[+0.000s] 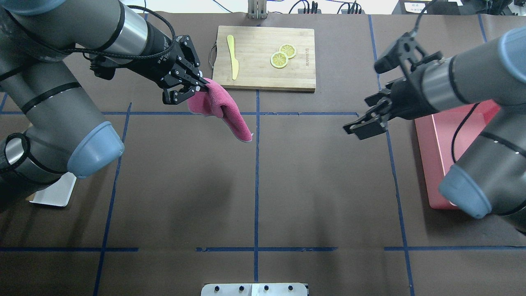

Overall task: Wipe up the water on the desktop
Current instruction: 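Lift the pink towel with the left gripper while the right gripper approaches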

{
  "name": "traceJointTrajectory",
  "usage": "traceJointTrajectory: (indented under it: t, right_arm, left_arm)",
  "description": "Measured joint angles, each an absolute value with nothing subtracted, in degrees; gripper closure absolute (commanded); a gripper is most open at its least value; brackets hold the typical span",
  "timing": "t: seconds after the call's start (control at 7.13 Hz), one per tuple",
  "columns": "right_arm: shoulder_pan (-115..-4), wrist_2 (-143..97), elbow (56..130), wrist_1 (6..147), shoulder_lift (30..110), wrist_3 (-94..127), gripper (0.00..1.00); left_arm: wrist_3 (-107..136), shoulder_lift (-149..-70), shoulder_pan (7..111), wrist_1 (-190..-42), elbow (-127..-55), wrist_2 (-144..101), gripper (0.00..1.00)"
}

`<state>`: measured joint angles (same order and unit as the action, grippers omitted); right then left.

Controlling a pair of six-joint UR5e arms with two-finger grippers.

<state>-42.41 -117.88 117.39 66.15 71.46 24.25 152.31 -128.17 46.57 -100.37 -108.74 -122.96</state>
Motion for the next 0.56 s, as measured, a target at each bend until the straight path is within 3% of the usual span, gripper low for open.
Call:
traceJointTrajectory:
  t: [0.56]
  right_arm:
    - [-26.3,-98.1,117.6,66.2,65.2,27.3,0.00]
  left_arm:
    - [164.2,-131.0,43.2,-100.9,-108.8,-121.0,0.94]
